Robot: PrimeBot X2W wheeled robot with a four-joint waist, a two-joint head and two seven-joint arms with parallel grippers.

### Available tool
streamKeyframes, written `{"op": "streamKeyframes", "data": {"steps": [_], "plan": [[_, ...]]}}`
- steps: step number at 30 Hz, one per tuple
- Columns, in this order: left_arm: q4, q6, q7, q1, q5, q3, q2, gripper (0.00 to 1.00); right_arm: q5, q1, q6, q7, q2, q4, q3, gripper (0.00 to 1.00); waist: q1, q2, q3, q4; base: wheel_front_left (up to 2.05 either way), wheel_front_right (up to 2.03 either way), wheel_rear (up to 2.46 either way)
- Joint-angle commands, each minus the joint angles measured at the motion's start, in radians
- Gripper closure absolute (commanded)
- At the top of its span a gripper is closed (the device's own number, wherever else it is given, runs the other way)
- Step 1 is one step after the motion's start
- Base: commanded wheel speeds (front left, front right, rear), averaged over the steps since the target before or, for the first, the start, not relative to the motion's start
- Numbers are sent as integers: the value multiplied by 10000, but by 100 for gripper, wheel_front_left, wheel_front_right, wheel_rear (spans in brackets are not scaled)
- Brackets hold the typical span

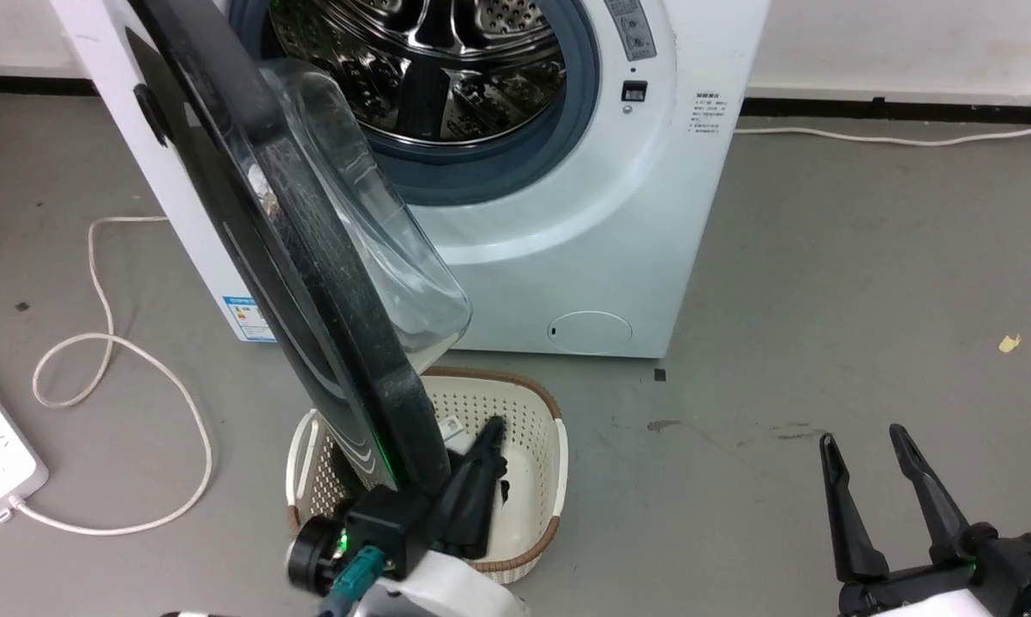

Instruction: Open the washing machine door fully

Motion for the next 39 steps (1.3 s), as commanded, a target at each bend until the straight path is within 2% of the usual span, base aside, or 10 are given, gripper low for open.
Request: {"op": "streamKeyframes", "data": {"steps": [1,5,10,13,14,18,19,26,32,39], "plan": [[232,92,-82,-131,9,40,25,100,49,-123,8,-41,46,22,-8,0,0,0,31,-11,0,0,0],[1075,325,-291,-388,-128,232,25,100,93,-83,8,-41,47,74,-32,0,0,0,90,84,0,0,0],[1595,290,-548,-561,-236,302,40,100,85,9,8,-41,47,111,-16,0,0,0,108,543,0,0,0],[1789,249,-622,-523,-287,253,53,100,30,88,8,-41,47,117,-39,0,0,0,85,1064,0,0,0],[1906,260,-720,-406,-353,260,71,100,5,134,8,-41,47,157,-33,0,0,0,35,1638,0,0,0],[1865,333,-918,-282,-472,420,103,100,-38,184,8,-41,47,193,90,0,0,0,33,2507,0,0,0],[1800,402,-1040,-259,-536,599,161,100,-182,189,8,-41,36,299,195,0,0,0,97,3125,0,0,0],[1819,662,-1159,-464,-866,1400,453,100,-291,126,8,-41,-158,476,357,0,0,0,511,4181,0,0,0],[2056,911,-1240,-1002,-1350,2506,825,100,-399,-2,8,110,-481,531,525,0,0,0,1172,4607,0,0,0],[2638,780,-1199,-1878,-1926,3450,1452,100,-506,-197,8,551,-914,19,447,0,0,0,2157,4678,0,0,0]]}}
